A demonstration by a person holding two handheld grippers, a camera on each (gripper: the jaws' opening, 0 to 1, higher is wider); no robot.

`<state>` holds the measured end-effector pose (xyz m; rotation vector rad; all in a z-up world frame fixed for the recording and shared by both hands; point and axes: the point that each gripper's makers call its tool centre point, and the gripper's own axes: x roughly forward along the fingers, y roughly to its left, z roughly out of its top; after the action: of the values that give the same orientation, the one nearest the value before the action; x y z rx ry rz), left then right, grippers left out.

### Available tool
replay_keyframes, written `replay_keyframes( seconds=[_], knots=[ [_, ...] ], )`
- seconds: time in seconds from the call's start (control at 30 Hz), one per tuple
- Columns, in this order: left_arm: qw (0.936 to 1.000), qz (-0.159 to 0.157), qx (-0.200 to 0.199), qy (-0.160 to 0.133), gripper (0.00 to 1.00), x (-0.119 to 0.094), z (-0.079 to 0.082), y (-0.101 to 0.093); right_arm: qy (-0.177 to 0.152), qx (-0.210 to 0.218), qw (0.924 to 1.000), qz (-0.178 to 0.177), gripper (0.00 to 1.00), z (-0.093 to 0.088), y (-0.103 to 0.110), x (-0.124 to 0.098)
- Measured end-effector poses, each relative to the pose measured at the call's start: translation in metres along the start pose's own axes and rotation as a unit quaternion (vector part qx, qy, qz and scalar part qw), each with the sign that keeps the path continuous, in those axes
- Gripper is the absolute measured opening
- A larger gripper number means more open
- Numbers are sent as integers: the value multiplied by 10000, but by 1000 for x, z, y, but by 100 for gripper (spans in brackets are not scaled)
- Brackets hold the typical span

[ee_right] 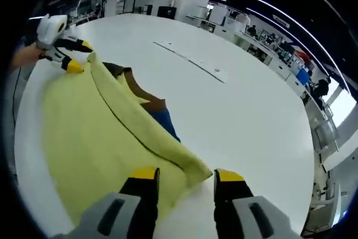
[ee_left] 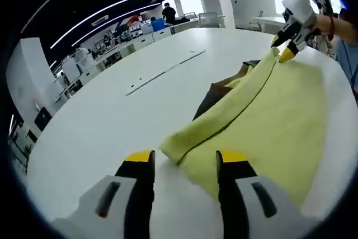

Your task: Fold the garment on the visible template until the final outline fits inside the template.

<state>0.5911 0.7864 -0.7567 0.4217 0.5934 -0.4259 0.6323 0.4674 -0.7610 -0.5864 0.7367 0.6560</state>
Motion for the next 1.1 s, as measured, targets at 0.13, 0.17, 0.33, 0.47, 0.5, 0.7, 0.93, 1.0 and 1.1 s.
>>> replay_keyframes(
  seconds=[0.13, 0.17, 0.33, 0.47, 0.5, 0.7, 0.93, 1.0, 1.1],
  knots=[
    [9999, 74, 17, -71, 41, 9, 9, 2, -244, 418, 9988, 38, 37, 4, -2, 6],
    [9999, 101, 3, -76, 41, 11, 10, 3, -267, 467, 9985, 43, 37, 4, -3, 7],
    [9993, 340, -74, -126, 43, 20, 16, 14, -406, 686, 9967, -120, 37, 10, -13, 12],
    [9976, 664, -168, -78, 44, 27, 19, 27, -510, 919, 9938, -368, 34, 15, -27, 17],
    [9973, 700, -204, -81, 44, 27, 20, 29, -519, 975, 9931, -396, 35, 16, -29, 18],
    [9945, 1002, -271, -140, 43, 18, 30, 43, -645, 1244, 9887, -537, 34, 22, -36, 19],
    [9924, 1043, -594, -272, 42, 6, 35, 54, -676, 1379, 9865, -576, 33, 25, -39, 18],
    [9914, 1026, -748, -315, 42, 3, 34, 56, -635, 1365, 9869, -581, 33, 24, -38, 18],
    [9916, 988, -793, -258, 41, 1, 28, 55, -650, 1395, 9863, -597, 33, 25, -39, 15]
  ],
)
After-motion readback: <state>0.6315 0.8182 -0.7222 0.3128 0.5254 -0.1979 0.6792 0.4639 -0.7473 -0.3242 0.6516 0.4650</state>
